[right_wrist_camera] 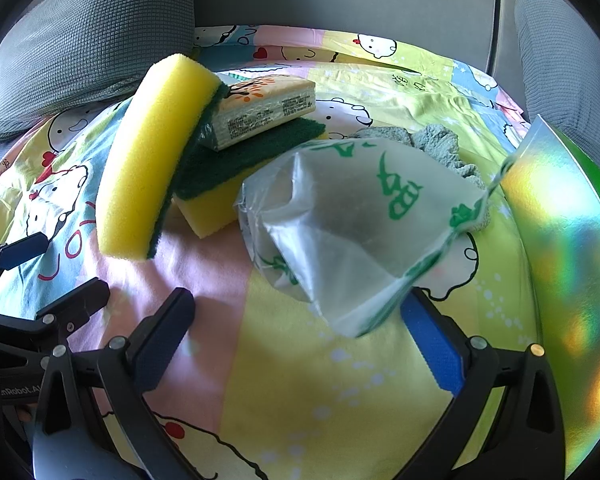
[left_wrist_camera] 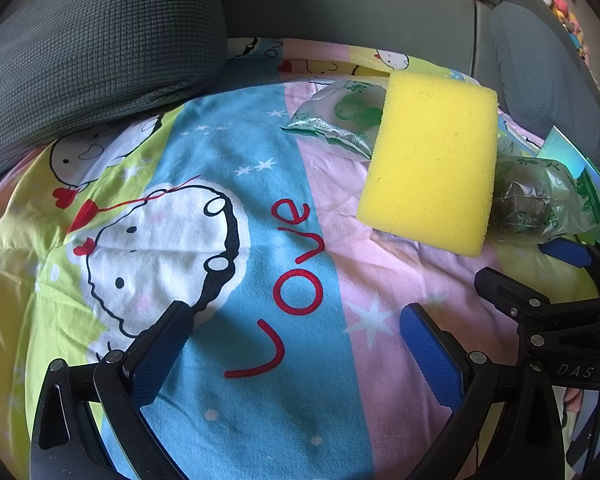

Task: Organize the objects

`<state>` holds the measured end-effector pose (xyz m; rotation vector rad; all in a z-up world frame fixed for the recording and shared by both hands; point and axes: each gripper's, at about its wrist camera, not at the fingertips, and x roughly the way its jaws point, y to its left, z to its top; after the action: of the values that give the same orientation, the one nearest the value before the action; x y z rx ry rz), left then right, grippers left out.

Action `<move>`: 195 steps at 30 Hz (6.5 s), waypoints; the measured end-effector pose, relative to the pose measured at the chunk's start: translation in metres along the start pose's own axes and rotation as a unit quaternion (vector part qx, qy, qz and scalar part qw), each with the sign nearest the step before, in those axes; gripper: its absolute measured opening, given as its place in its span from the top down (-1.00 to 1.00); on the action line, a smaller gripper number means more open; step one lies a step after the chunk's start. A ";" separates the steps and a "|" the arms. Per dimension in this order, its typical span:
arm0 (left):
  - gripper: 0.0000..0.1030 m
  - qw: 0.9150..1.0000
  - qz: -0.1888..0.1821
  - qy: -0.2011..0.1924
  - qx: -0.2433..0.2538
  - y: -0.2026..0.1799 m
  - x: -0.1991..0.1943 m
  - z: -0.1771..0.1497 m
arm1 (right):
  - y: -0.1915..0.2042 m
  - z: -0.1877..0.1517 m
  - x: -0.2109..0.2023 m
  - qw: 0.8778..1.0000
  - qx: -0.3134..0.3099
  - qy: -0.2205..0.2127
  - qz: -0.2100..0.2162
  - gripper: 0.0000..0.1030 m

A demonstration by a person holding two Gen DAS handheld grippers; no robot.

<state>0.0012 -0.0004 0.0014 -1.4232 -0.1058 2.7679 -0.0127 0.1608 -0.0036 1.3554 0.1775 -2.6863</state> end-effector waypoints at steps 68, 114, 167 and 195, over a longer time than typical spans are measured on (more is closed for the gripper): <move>-0.23 0.958 -0.272 -0.002 -0.089 -0.002 0.003 0.055 | -0.019 0.058 -0.010 0.972 0.177 0.018 0.152 0.10; -0.21 0.935 -0.281 -0.112 0.184 -0.216 -0.125 0.076 | -0.165 -0.005 -0.155 0.914 0.349 -0.160 0.134 0.11; -0.69 0.938 -0.309 0.051 -0.146 -0.051 -0.029 0.059 | -0.118 0.062 -0.090 0.958 0.233 -0.109 0.123 -0.21; -0.53 0.953 -0.278 0.094 -0.080 -0.073 -0.001 0.038 | -0.104 0.013 0.000 0.940 0.261 0.083 0.202 -0.26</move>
<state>-0.0299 0.0702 0.0294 -1.4064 -0.6326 2.1976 -0.0406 0.2612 0.0088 1.5341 -0.7680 -2.3455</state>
